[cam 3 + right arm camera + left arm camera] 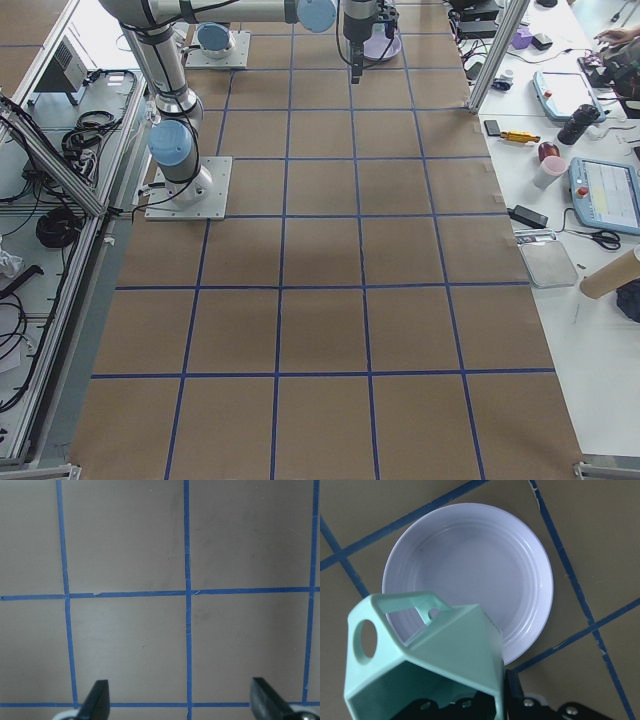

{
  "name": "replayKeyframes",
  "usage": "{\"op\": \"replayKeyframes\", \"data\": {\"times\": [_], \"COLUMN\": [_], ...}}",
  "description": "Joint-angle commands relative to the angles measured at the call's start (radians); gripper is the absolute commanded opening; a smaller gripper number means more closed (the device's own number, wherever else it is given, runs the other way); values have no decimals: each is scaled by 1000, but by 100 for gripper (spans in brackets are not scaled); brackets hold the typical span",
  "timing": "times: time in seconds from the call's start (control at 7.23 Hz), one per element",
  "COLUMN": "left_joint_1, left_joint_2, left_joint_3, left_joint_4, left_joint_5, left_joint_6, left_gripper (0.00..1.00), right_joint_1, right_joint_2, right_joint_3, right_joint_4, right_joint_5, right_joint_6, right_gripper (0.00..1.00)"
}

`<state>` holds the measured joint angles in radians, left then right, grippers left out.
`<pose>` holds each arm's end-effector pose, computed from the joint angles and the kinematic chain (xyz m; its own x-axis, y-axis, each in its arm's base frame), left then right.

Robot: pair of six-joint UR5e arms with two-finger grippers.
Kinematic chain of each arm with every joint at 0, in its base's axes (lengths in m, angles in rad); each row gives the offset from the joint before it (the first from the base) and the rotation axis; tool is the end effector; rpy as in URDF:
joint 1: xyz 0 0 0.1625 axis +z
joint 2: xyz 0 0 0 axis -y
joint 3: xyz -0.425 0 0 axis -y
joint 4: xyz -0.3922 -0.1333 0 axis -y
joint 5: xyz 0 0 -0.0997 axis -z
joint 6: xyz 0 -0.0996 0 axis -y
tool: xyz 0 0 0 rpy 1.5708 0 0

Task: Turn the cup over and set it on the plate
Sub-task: 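Rotate the cup upright and lower it onto the white plate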

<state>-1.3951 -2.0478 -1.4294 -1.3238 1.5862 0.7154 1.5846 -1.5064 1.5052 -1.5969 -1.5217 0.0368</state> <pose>-0.0151 -0.6689 0.3029 -0.8575 0.5124 0.0465 0.5145 0.8541 0.0769 0.1454 -0.5200 0.4904 -0.9985 0.0217 -0.0500 0.0230 0.9994 -0.0255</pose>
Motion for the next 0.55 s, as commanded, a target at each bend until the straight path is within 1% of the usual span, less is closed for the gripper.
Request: {"op": "replayKeyframes", "data": {"times": [0.0, 0.41], "left_joint_1": [-33, -54], "left_joint_2": [-41, -87], "left_joint_3": [-2, -3], "left_joint_4": [55, 54], "left_joint_5": [67, 81], "left_joint_6": [-1, -5], "left_gripper": [0, 0], "right_joint_1": [0, 0], "right_joint_2": [0, 0], "right_joint_3": [0, 0], "right_joint_4": [0, 0], "right_joint_5": [0, 0], "right_joint_6": [0, 0], "right_gripper": [100, 100]}}
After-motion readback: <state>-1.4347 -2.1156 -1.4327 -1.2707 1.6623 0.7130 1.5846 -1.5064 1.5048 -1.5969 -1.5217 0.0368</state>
